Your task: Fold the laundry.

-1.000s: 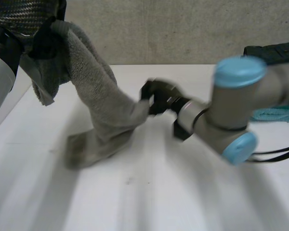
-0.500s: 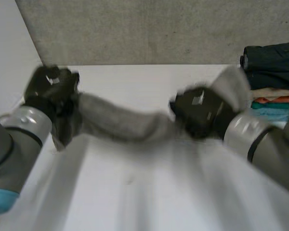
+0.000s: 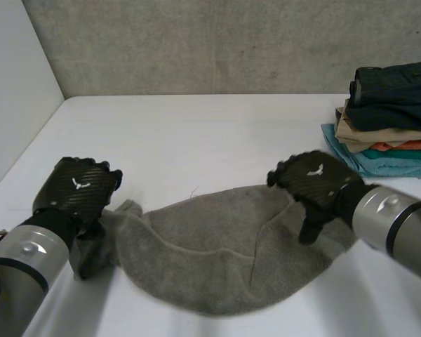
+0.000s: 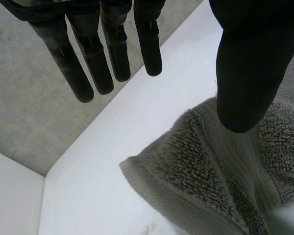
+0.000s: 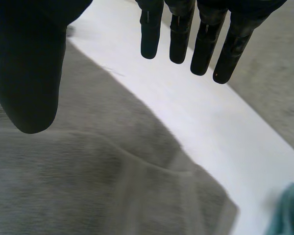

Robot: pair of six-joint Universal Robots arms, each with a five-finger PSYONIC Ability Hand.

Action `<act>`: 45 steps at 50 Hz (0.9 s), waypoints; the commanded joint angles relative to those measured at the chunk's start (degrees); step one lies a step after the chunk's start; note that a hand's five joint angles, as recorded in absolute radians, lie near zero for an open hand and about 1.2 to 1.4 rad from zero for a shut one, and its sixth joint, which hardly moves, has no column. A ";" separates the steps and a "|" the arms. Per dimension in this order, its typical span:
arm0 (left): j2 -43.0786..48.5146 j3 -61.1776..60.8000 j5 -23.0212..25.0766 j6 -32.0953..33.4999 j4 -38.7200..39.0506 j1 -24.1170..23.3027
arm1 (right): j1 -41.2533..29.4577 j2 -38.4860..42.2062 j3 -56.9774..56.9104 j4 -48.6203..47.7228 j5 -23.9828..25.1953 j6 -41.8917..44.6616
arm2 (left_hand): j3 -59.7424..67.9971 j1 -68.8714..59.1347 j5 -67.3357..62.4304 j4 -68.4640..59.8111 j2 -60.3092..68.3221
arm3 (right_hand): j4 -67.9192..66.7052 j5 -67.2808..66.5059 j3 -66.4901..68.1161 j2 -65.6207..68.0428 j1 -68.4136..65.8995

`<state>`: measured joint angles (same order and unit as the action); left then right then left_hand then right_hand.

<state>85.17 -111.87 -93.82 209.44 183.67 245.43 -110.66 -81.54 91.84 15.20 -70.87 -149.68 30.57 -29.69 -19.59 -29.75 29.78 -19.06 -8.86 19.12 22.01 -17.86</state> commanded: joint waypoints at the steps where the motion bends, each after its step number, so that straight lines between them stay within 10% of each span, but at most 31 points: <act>1: -1.15 -0.01 0.12 -2.19 -3.32 0.49 | 3.78 6.03 -4.64 0.10 0.38 5.62 | 1.85 -2.73 -2.83 -2.67 2.63 | -1.78 -1.98 1.72 -1.17 -2.98; 14: 5.88 1.74 0.30 -4.22 -3.76 0.84 | 4.13 23.08 -16.77 1.68 0.38 21.01 | 7.38 -8.26 -8.36 -8.20 8.17 | -5.99 -6.19 5.94 3.04 -7.19; 23: 8.61 3.42 0.39 -4.22 -3.85 0.84 | 3.78 31.18 -23.63 1.50 -0.50 21.63 | 49.37 -50.25 -50.35 -50.19 50.16 | -11.87 -12.07 11.81 8.92 -13.07; 45: 6.23 3.50 -0.23 -4.13 -3.85 1.28 | 4.13 35.23 -26.19 1.24 -0.76 22.86 | 49.43 -50.31 -50.41 -50.25 50.22 | -45.02 -45.22 44.96 42.06 -46.22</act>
<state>92.04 -108.68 -93.73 205.23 179.75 246.11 -106.91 -46.20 65.48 16.28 -71.55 -126.76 68.01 -65.07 -55.65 -68.66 68.39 -52.53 -41.23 52.68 52.68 -44.65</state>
